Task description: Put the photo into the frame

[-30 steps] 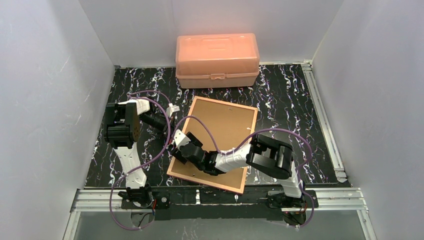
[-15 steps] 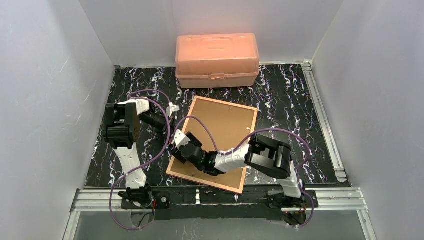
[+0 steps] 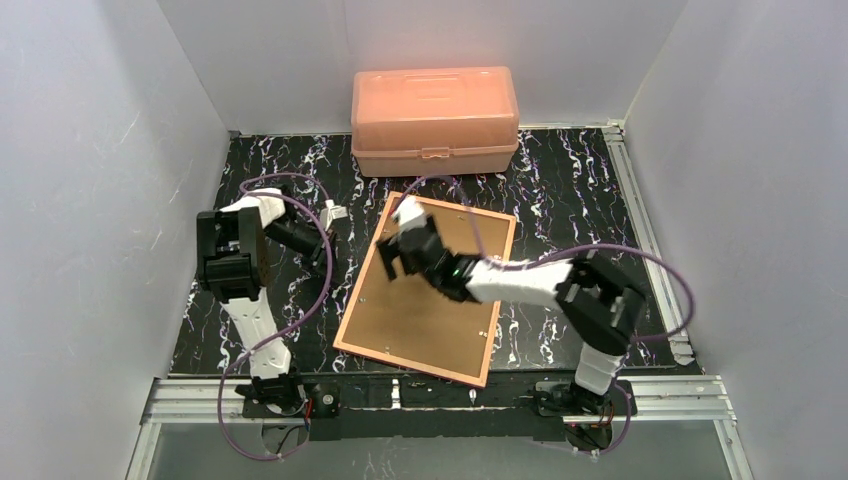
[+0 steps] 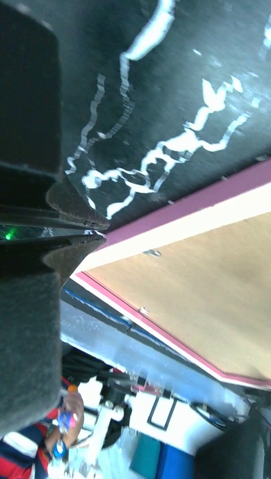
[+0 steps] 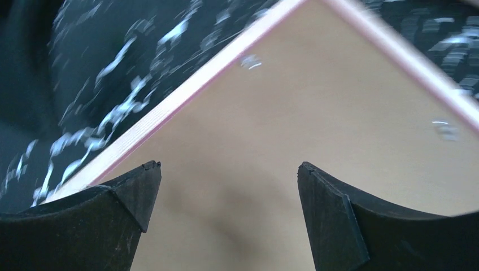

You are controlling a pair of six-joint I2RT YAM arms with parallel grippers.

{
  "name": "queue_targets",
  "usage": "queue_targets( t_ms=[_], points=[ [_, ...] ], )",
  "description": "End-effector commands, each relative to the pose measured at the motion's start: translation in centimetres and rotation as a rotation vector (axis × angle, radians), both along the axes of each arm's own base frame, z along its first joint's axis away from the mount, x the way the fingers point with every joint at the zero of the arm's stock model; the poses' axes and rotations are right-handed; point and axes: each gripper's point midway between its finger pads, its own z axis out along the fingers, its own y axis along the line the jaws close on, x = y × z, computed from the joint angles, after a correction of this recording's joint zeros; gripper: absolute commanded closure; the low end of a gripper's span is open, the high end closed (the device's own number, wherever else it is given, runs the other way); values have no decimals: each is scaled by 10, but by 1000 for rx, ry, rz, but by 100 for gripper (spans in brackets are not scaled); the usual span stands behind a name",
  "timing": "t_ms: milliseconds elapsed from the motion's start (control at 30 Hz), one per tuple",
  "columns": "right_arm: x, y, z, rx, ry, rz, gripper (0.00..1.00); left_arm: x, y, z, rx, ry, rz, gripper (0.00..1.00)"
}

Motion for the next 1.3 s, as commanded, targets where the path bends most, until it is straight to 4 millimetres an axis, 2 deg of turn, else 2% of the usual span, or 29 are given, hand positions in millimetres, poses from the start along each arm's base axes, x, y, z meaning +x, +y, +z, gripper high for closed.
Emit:
queue_targets(
  t_ms=[0, 33, 133, 200, 300, 400, 567, 767, 900, 967, 1100, 1267],
  points=[
    [52, -63, 53, 82, 96, -250, 1, -20, 22, 11, 70, -94, -80, 91],
    [63, -86, 53, 64, 121, -323, 1, -25, 23, 8, 84, -116, -100, 91],
    [76, -153, 47, 8, 197, -539, 1, -41, 26, -4, 150, -156, -178, 91],
    [76, -185, 37, 24, 236, -629, 1, -46, 32, -17, 222, -192, -234, 92],
    [75, -221, 9, 86, 342, -697, 1, -53, 31, -30, 291, -233, -325, 93],
    [72, -243, -17, 98, 419, -731, 1, -63, 28, -32, 302, -252, -379, 94],
    [79, -249, -38, 81, 457, -723, 1, -85, 22, -31, 305, -305, -491, 94],
    [93, -218, -50, 149, 517, -621, 1, -98, 18, -32, 297, -319, -552, 94],
    [104, -184, -53, 192, 554, -541, 1, -102, 16, -35, 285, -311, -575, 94],
    [110, -161, -47, 185, 539, -491, 1, -105, 15, -36, 281, -310, -587, 94],
    [109, -119, -45, 130, 536, -402, 1, -113, 11, -34, 253, -316, -609, 94],
    [99, -76, -45, 127, 537, -301, 1, -135, 2, -21, 158, -339, -662, 94]
  ],
)
